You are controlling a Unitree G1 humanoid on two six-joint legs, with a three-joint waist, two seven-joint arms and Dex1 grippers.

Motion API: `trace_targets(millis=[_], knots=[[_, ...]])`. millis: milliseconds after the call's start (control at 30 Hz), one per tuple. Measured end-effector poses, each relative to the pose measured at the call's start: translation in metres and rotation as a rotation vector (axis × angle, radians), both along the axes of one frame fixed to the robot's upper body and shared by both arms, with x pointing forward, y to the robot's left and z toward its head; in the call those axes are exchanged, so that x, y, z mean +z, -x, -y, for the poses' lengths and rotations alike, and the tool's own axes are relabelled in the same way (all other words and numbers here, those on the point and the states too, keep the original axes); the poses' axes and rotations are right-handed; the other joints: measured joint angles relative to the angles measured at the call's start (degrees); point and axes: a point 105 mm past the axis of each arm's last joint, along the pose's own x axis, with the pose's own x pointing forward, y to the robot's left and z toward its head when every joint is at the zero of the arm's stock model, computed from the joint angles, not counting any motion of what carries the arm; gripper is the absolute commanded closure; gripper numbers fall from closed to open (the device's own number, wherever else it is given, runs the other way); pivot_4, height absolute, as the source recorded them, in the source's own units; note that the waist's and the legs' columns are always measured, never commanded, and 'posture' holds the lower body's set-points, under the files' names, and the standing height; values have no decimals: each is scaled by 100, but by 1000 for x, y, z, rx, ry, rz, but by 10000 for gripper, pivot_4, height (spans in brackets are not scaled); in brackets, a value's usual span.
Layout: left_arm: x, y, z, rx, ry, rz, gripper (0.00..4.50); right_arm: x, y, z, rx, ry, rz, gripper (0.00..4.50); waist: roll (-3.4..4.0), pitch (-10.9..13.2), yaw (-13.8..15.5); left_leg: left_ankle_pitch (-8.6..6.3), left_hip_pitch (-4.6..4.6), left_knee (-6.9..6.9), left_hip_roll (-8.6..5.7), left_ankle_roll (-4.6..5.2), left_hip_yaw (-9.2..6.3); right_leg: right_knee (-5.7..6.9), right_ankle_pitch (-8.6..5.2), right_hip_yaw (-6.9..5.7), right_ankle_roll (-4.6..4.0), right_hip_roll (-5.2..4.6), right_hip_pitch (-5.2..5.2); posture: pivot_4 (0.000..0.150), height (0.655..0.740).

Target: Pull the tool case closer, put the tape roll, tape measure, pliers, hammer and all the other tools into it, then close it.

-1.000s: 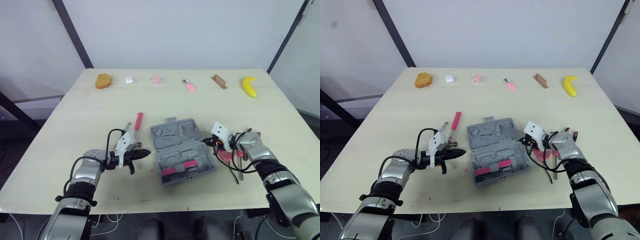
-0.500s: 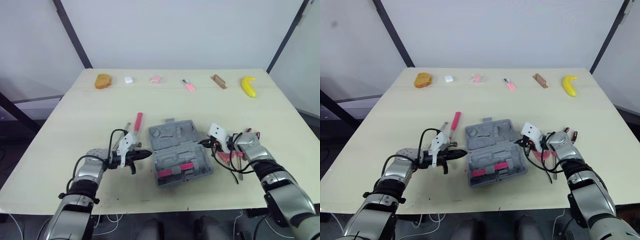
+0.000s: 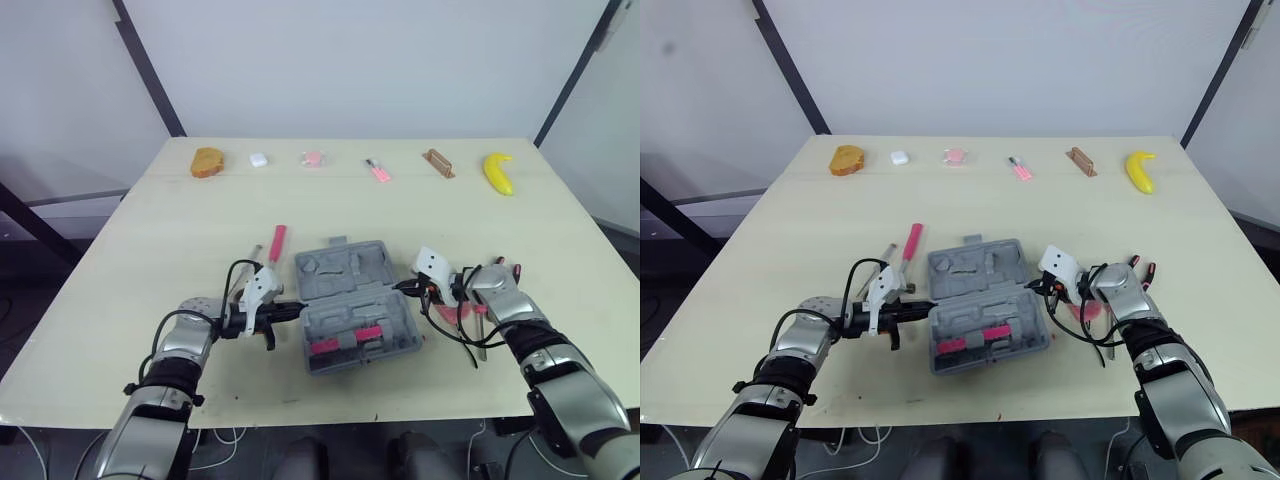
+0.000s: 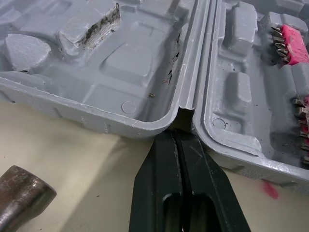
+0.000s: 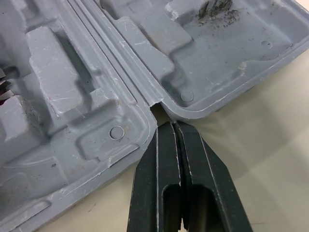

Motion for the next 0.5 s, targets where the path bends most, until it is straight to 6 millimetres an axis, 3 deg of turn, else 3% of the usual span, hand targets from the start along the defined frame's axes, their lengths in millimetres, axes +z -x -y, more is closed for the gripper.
trace_targets(millis=[500], knots=[[0, 1, 1, -9, -2, -1, 44861, -3, 14, 3, 25, 1, -29, 45000, 0, 0, 4, 0, 0, 0, 0, 0, 0, -1, 0, 0, 0, 0, 0, 1500, 7400]])
